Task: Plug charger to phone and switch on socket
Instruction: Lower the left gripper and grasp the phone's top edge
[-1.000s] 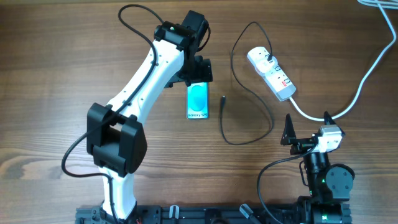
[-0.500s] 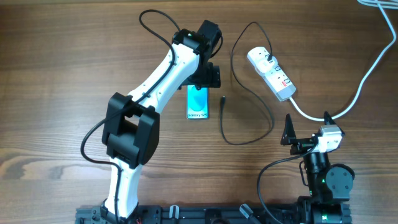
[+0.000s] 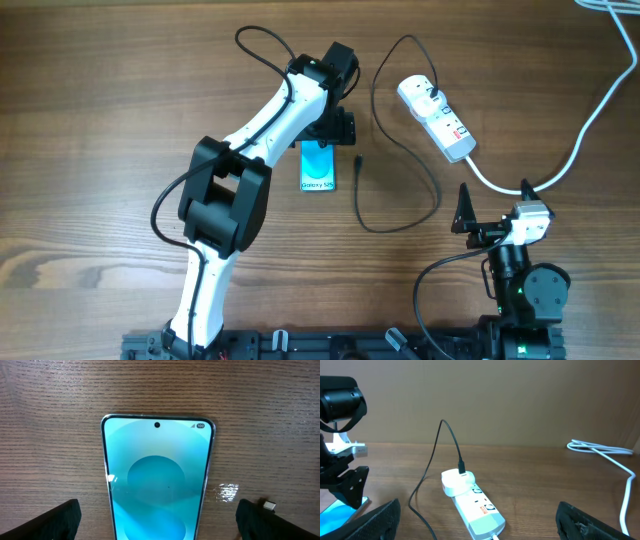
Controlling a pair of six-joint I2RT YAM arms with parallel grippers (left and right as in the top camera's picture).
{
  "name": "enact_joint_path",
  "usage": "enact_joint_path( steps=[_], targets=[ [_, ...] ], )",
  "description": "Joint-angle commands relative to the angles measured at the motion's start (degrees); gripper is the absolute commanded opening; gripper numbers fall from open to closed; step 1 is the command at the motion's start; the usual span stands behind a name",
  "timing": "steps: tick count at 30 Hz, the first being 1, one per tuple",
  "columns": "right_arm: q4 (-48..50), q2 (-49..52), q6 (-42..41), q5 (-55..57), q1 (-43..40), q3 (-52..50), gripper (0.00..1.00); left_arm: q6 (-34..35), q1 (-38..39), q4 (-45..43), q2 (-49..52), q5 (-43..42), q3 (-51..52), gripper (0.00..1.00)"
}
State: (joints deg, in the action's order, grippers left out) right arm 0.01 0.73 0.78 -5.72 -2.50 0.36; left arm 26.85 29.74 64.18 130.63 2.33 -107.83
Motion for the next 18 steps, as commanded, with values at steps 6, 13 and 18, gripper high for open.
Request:
enact_joint_path(
  steps=[6, 13, 18],
  targets=[
    [0.13, -0.31, 0.61, 0.57, 0.31, -0.04, 1.00, -1.11, 0.11, 0.26, 1.44, 0.52, 0.37, 1.00],
    [0.15, -0.31, 0.59, 0.57, 0.31, -0.04, 1.00, -1.14, 0.11, 1.66, 3.21, -0.37, 0.39, 1.00],
    [0.15, -0.31, 0.61, 0.57, 0.31, -0.04, 1.00, -5.27, 0.09, 2.05, 3.65, -5.95, 0.50, 1.00]
  ],
)
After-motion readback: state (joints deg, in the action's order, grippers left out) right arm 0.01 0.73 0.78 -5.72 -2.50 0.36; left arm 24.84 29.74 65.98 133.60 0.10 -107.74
